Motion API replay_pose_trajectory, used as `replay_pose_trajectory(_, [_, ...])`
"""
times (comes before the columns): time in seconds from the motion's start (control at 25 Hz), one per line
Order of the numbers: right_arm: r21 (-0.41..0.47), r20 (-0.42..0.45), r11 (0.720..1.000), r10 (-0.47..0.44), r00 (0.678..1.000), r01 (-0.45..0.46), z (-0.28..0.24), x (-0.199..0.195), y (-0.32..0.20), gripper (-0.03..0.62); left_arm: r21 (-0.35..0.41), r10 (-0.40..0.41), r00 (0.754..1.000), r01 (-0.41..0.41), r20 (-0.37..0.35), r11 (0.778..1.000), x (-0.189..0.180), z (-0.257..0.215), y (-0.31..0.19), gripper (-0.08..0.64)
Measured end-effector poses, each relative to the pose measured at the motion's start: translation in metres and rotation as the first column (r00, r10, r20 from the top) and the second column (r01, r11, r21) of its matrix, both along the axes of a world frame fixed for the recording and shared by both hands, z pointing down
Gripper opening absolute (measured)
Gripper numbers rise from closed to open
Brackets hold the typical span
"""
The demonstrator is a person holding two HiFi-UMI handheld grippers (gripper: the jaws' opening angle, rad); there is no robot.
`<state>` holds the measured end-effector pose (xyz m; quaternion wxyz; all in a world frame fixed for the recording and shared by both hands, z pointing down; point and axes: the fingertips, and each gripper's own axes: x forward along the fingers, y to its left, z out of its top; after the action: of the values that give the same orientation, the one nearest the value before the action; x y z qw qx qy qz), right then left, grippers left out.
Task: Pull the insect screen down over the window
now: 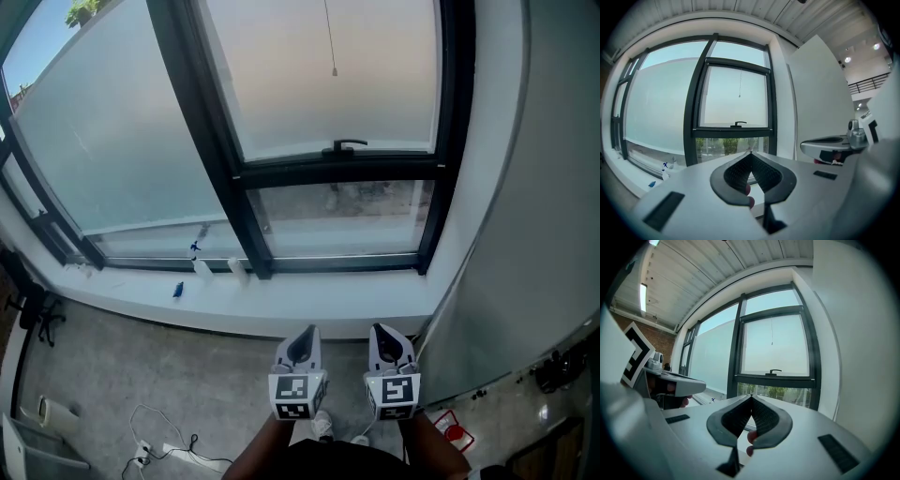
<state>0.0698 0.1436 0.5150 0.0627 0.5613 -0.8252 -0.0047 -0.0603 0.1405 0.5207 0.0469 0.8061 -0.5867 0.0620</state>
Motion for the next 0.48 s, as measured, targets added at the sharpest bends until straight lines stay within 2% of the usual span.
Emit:
replay_pose_trajectory(0.2, [0.022,0.010,0.999,-0.025,1.000,0.025,-0.012,-0.021,-0.031,0.003,0.016,0.008,1.000,-0.008,-0.005,1.000,-0.016,-0.011,-0.030,0.003])
replay_pose_trajectory(0.48, [0.035,0.014,0.999,0.021,1.000,-0.021,-0.015,-0.034,-0.075,0.003,0.030,0.024,1.000,-0.024,-0.003,0.999,-0.032,-0.018,-0.074,0.003])
